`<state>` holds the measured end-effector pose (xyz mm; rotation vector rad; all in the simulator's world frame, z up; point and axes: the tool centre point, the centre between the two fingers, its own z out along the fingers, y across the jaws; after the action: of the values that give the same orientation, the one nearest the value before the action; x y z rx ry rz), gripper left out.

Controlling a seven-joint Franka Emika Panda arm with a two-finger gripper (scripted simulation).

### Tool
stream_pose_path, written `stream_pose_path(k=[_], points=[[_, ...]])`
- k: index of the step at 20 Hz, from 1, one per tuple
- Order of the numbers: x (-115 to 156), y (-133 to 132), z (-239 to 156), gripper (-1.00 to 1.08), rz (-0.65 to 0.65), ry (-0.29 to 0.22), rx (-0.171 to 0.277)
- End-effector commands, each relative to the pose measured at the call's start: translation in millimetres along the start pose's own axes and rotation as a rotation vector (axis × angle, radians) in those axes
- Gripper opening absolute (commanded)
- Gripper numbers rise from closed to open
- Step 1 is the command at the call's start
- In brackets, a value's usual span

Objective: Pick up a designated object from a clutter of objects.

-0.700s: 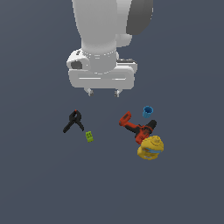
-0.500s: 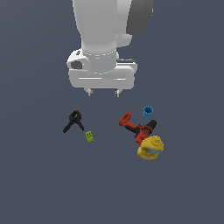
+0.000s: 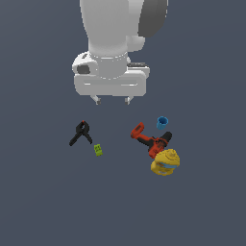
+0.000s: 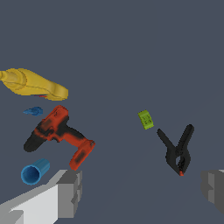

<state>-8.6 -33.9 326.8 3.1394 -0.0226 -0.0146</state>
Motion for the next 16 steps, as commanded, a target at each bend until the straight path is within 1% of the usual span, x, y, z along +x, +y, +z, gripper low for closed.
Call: stream_pose_path(k=[1,5,9,12,16], points=[[-0.1,0.0,0.2,1.00,-0.001,0.000,-0.001],[0.3,-8.0,7.7,1.00,-0.018,0.000,-0.003],[0.2,-23.9,22.8,1.00,-0.056,0.000,-0.010],[-1.0,-41.5,39.4,1.00,-0.097,0.000,-0.016],[-6.2,-72.6,68.0,1.00,-0.171,0.001,-0.025]])
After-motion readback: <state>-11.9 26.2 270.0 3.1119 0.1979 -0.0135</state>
